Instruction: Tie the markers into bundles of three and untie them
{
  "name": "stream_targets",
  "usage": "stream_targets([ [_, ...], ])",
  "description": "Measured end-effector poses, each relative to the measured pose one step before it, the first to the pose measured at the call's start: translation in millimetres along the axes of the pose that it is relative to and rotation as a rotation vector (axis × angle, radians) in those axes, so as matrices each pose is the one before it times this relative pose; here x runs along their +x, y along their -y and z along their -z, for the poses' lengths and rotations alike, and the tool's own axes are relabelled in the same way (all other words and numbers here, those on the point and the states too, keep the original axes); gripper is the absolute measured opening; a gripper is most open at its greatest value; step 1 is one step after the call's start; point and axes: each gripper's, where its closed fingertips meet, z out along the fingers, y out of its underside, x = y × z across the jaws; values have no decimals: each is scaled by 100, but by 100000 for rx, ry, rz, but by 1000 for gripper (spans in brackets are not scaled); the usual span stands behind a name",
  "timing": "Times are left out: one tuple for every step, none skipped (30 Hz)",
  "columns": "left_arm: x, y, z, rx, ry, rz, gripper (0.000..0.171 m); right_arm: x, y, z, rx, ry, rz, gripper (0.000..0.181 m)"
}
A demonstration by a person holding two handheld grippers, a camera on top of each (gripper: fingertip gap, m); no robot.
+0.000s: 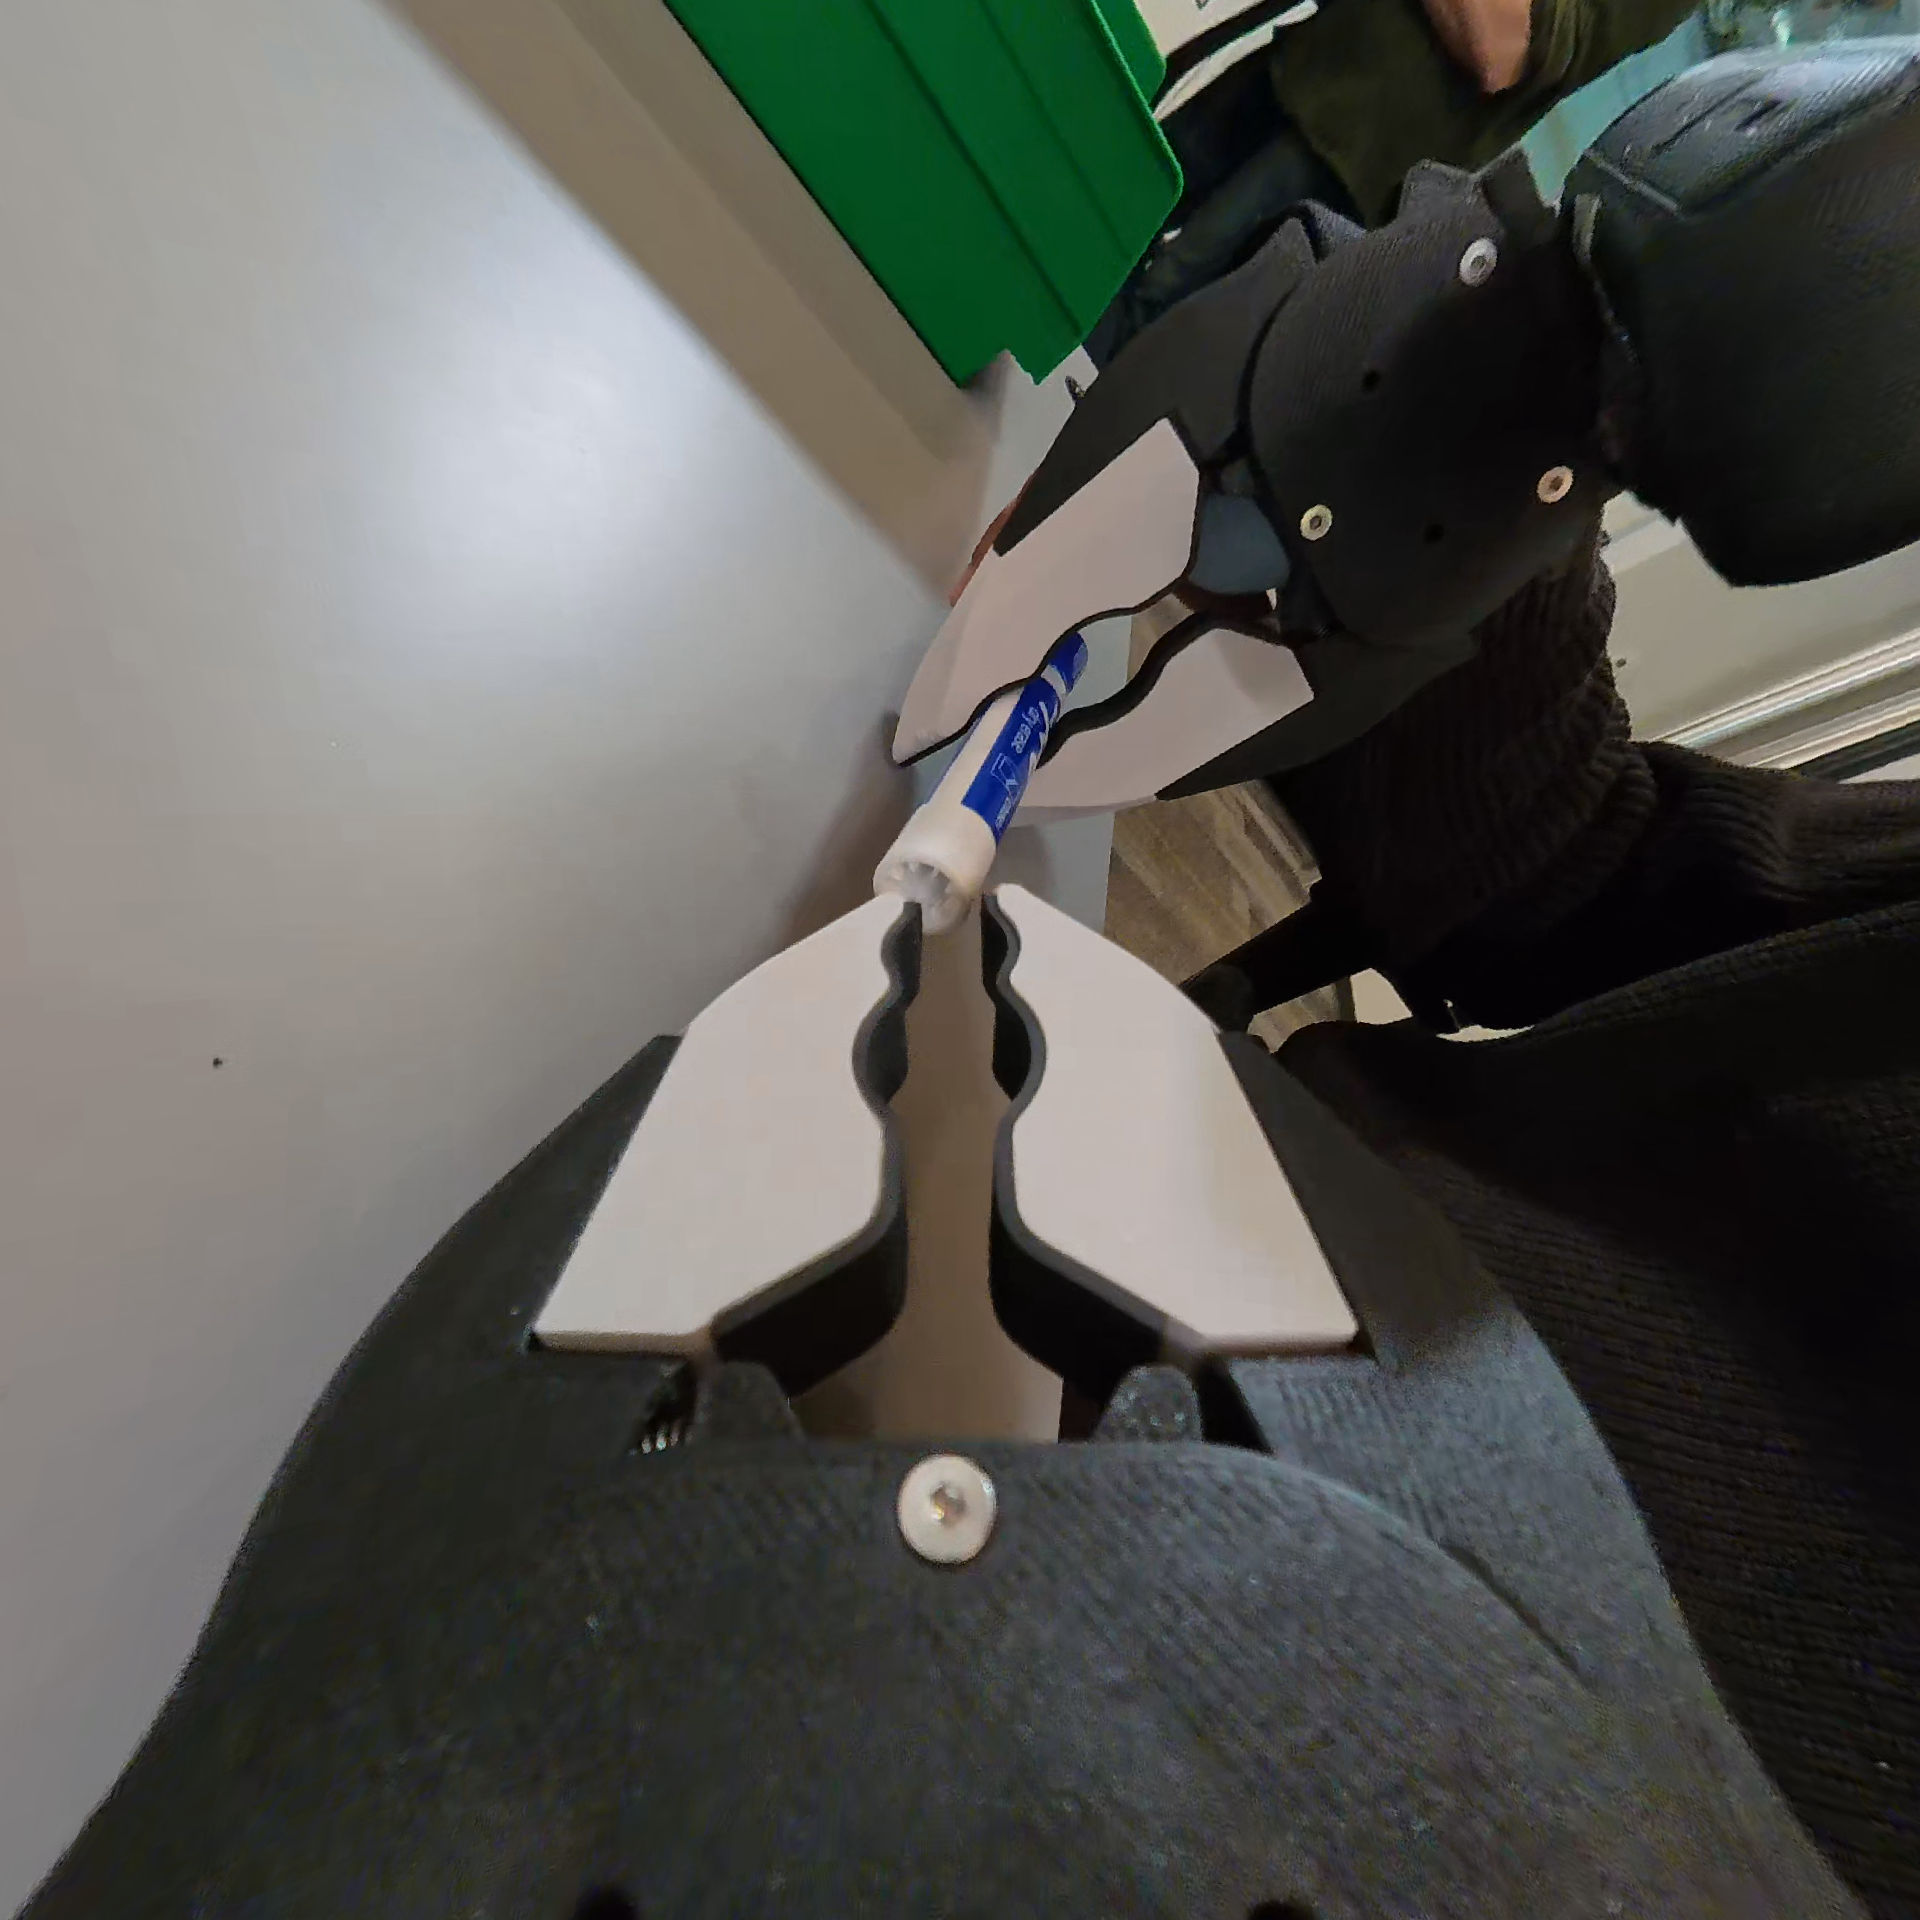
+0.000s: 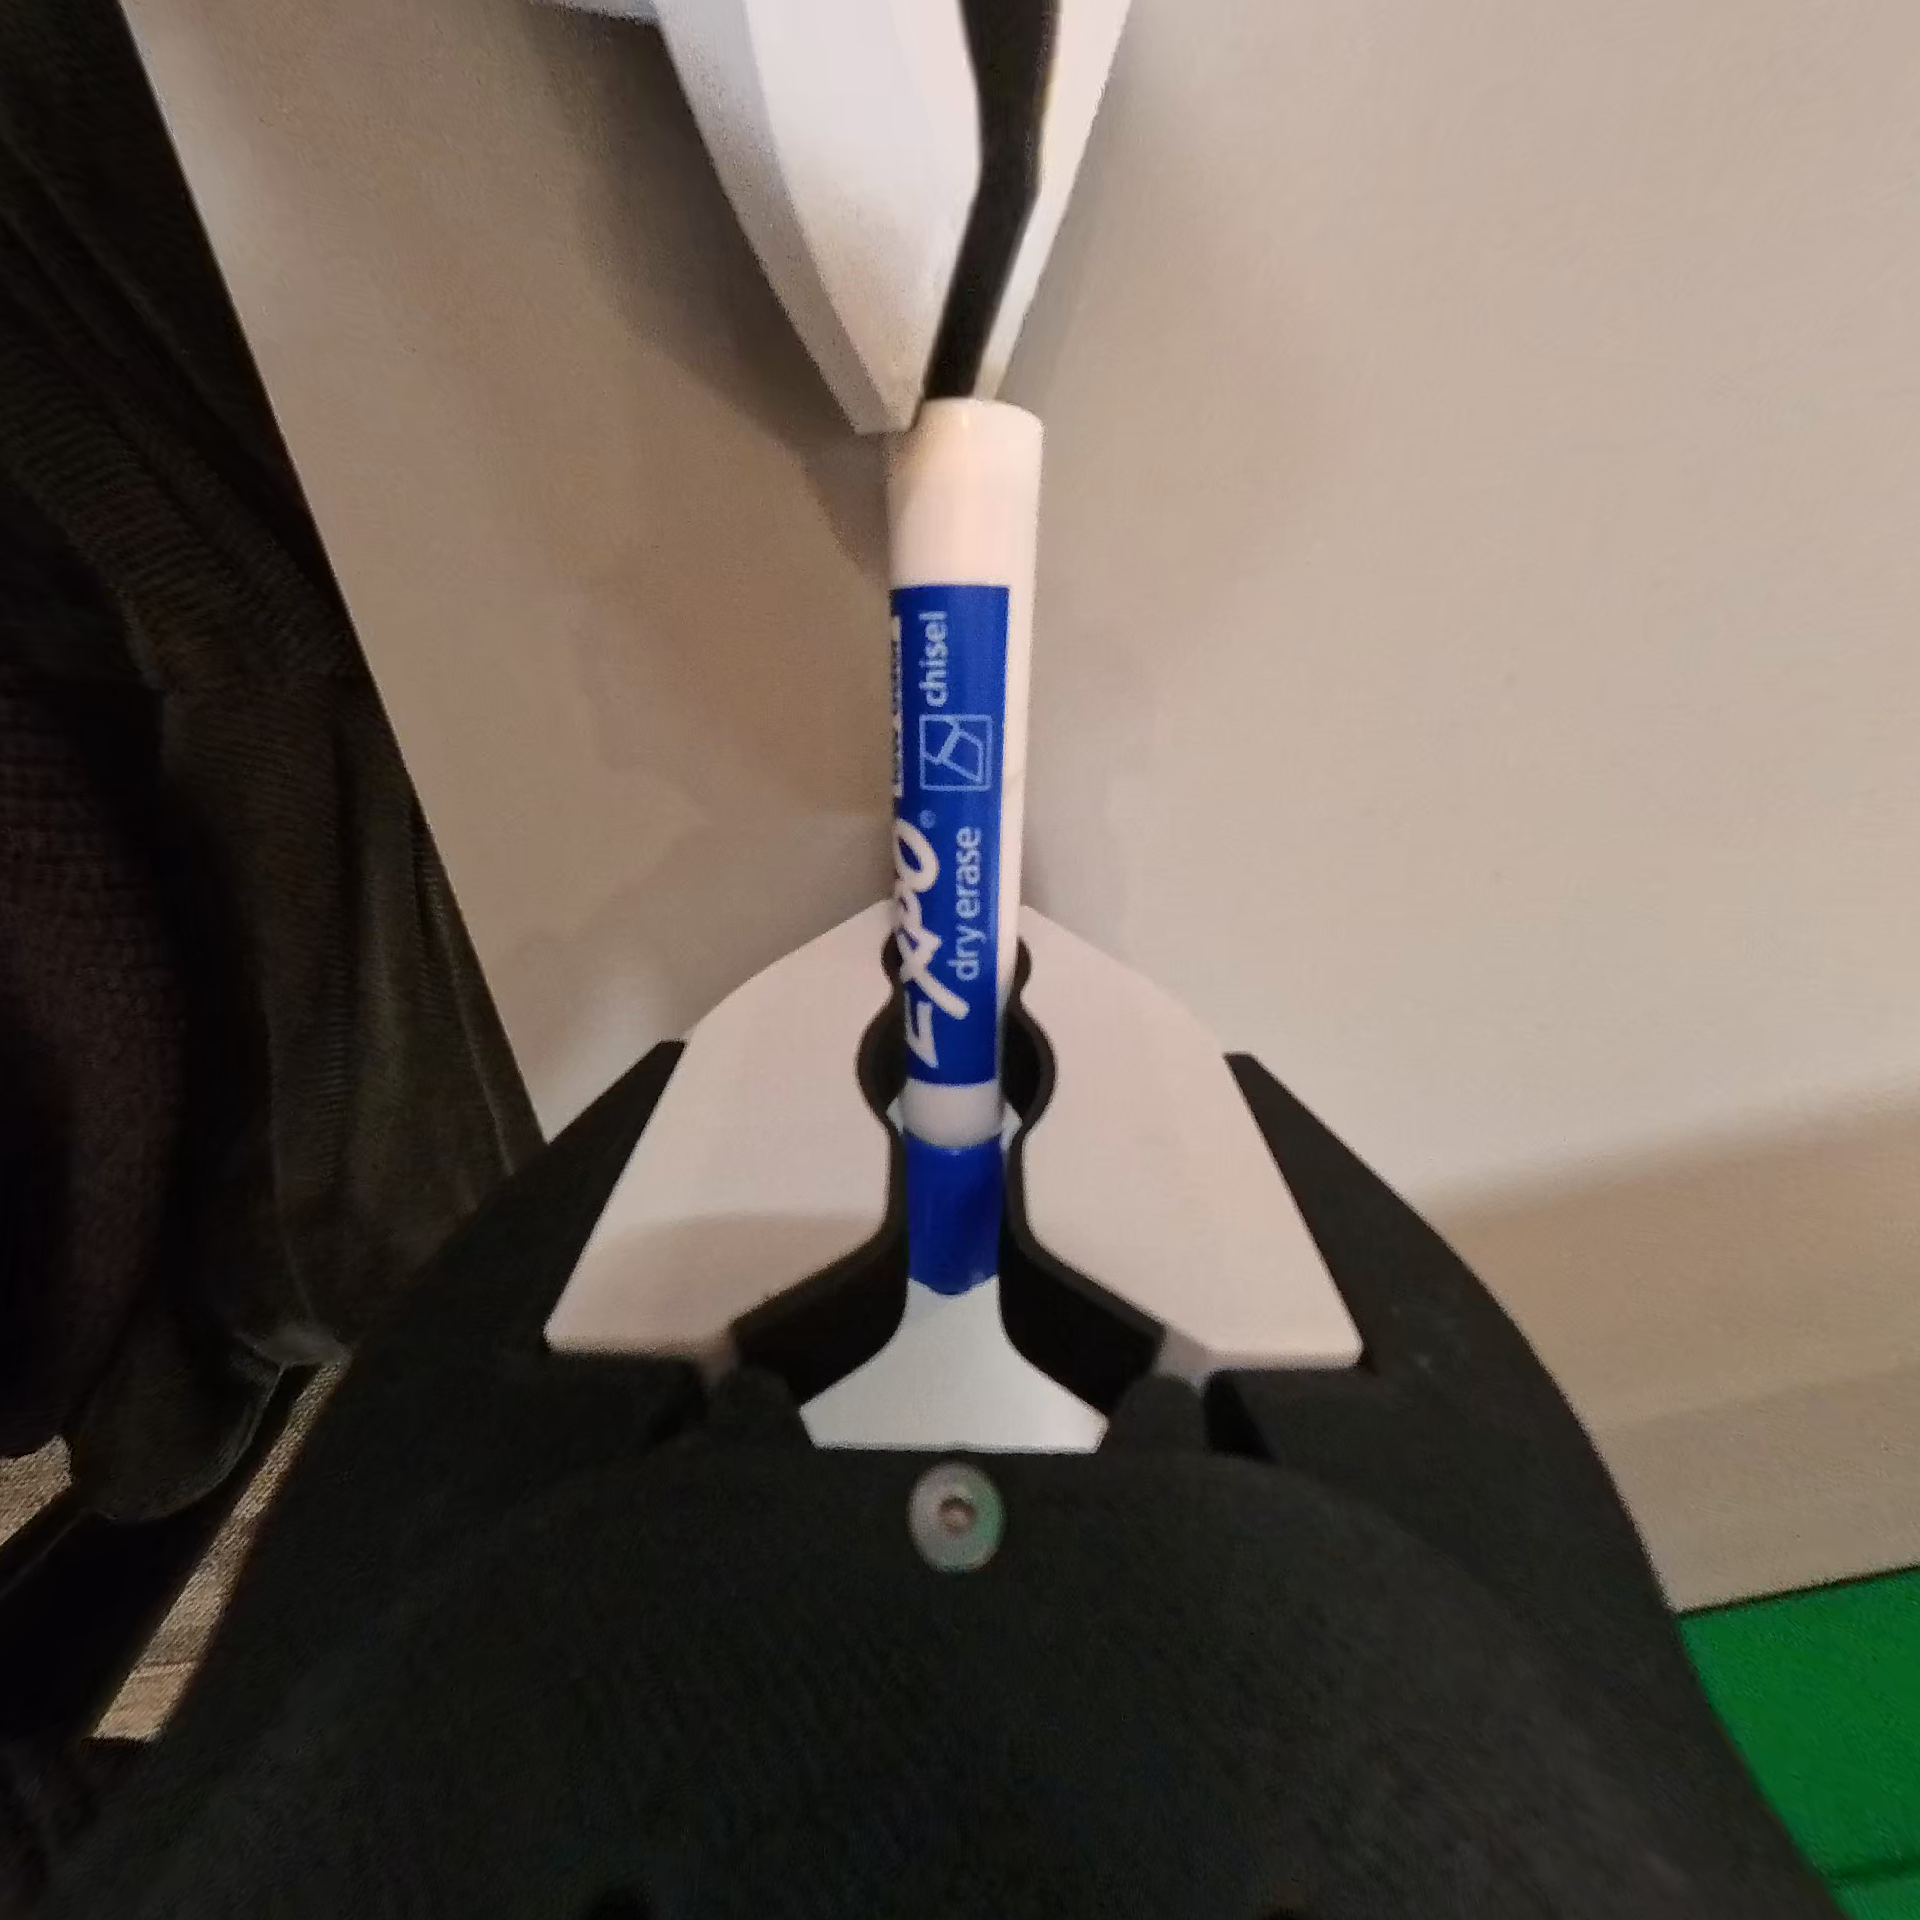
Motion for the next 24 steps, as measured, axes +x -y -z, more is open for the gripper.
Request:
stream_targets([
  [16,-109,-83,-783,143,-664,14,-18,-5,39,140,160,89,14],
  [-30,-45,-56,-444,531,-654,17,-28,0,42,316,290,251,14],
  [-80,2,-42,-111,870,-662,20,-25,40,42,589,188,302,14],
  [-22,3,-19,-18,489,-683,23,-8,15,34,444,321,-111,14],
  [26,22,5,22,13,-520,24,-12,-28,14,149,345,-200,14],
  [-7,44,15,176,143,-184,26,13,-69,2,-31,61,-77,14],
  [-58,76,28,418,402,-15,28,30,-100,-22,-302,71,-197,15],
  [-49,123,71,625,408,-217,29,26,-106,-38,-399,8,-162,15],
  [-82,187,106,943,722,-432,30,35,-80,-40,-262,-167,-43,15],
  [-113,277,206,1297,1223,-746,31,18,-61,-39,-151,29,-130,15],
  [-125,424,322,1890,1644,-1427,33,27,-46,-36,-67,48,-168,15],
  [-197,557,506,2340,2427,-2040,34,48,-21,-36,8,-177,-67,15],
  [-350,702,707,2741,3708,-2339,37,51,-16,-18,52,-137,-53,15],
  [-537,829,970,2762,4916,-2532,39,6,-25,-27,115,83,-104,14],
  [-712,929,1266,2511,5917,-2509,42,6,-10,-25,212,104,-74,14],
  [-862,1063,1598,2345,6495,-2187,45,20,-5,-26,200,-35,-23,14],
  [-1048,1253,1969,2725,6815,-2218,46,28,-26,-37,88,-99,-18,14],
  [-1302,1535,2283,4075,7374,-2470,46,-5,-32,-32,7,-14,-25,14],
  [-1677,1810,2527,5792,8208,-1393,46,-18,-39,-30,10,54,-2,14],
  [-2056,2003,2595,6762,8955,459,46,-1,-1,-25,149,-69,40,14],
  [-2277,2024,2553,6788,8703,1596,46,6,21,-15,263,-34,0,14],
  [-2432,1927,2392,6645,8235,2456,46,16,28,-13,145,7,-51,14],
  [-2637,1630,2169,5257,8440,3304,46,24,25,0,100,-60,-59,14],
  [-2973,1120,1900,2604,10105,2838,49,24,13,-5,43,-146,-19,14],
])
